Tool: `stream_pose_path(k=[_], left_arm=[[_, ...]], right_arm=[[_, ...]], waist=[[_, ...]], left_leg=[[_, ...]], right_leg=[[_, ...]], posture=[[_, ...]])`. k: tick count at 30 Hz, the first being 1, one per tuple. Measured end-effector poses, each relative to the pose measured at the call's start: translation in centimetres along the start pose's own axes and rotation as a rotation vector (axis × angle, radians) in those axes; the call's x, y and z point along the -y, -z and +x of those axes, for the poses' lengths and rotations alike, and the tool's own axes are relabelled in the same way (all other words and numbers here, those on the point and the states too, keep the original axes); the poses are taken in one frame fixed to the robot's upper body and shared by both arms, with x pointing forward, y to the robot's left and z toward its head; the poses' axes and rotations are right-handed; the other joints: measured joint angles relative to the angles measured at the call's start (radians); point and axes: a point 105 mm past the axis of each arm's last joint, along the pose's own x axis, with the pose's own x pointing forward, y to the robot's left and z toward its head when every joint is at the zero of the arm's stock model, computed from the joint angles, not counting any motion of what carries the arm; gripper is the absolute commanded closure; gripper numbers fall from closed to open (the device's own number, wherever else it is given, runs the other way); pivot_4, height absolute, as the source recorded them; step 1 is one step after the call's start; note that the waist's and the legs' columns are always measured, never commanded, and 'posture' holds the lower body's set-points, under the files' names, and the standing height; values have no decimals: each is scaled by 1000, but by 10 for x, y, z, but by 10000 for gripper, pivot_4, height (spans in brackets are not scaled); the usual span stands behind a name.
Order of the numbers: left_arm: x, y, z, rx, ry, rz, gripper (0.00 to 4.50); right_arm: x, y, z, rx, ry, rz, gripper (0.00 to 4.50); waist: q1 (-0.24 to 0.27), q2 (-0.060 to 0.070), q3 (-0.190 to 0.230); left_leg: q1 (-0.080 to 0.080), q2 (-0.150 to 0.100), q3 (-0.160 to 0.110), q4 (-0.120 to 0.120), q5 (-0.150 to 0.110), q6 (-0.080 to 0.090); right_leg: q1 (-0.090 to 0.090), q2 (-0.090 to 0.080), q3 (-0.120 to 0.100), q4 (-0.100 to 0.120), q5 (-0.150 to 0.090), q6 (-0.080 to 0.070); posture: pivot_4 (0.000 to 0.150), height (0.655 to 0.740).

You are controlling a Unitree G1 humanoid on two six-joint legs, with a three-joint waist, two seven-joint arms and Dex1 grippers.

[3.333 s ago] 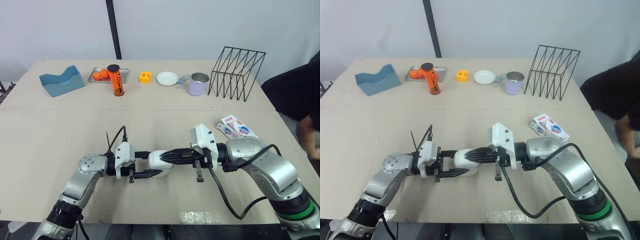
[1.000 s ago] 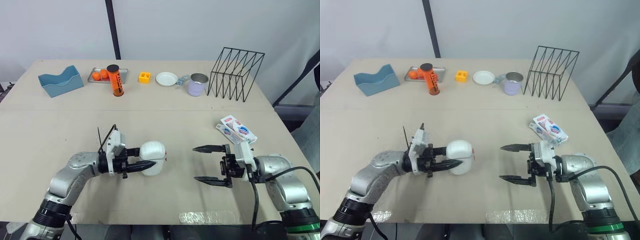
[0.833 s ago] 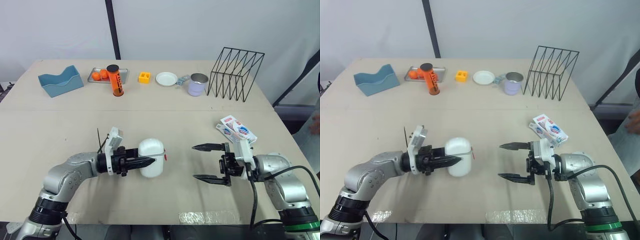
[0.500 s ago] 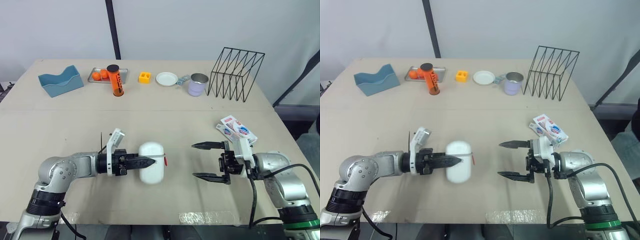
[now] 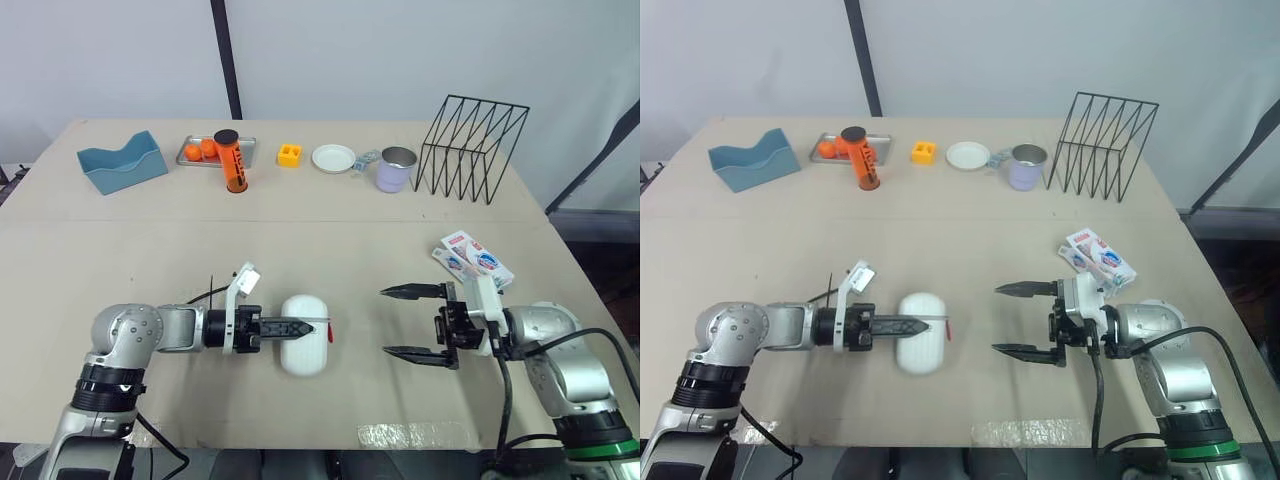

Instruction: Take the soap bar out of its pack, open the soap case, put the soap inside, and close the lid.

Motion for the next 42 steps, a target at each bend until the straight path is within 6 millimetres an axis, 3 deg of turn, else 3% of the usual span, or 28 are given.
stream_pose_path(k=[6,8,9,13,24,37,42], left_arm=[[-2,0,0,-2,-12,4,25548],[-2,0,0,-1,-13,5,15484],[-2,0,0,-1,-11,5,14381],[-7,1,1,-9,-40,16,553],[-10,-1,-2,-23,-47,71,553],[-19,-8,-45,-14,-158,321,553],[-21,-18,-61,99,-214,483,553]], right_arm=[[-2,0,1,-1,-4,3,958],[-3,1,1,-1,-5,7,0],[-4,1,1,-2,-5,9,0],[-4,1,1,-3,-4,13,0],[-4,2,1,-3,-1,17,0],[-3,3,1,-5,0,32,0],[2,8,-1,-15,59,49,0]], waist=[[0,0,0],[0,0,0],[0,0,0],[0,0,0],[-1,0,0],[0,1,1],[0,1,1]], left_leg=[[1,0,0,0,0,0],[1,0,0,0,0,0],[1,0,0,0,0,0],[2,0,0,0,0,0],[7,0,0,0,0,0],[5,0,0,-3,0,0],[5,0,0,-4,0,0]], right_leg=[[1,0,0,0,1,-1],[1,0,0,0,1,-1],[1,0,0,0,1,-1],[2,0,0,0,1,-1],[7,0,0,0,-1,1],[6,-1,0,-3,-1,1],[6,-1,0,-5,0,1]], posture=[[1500,7400],[1500,7400],[1500,7400],[1500,7400],[1500,7400],[1500,7400],[1500,7400]])
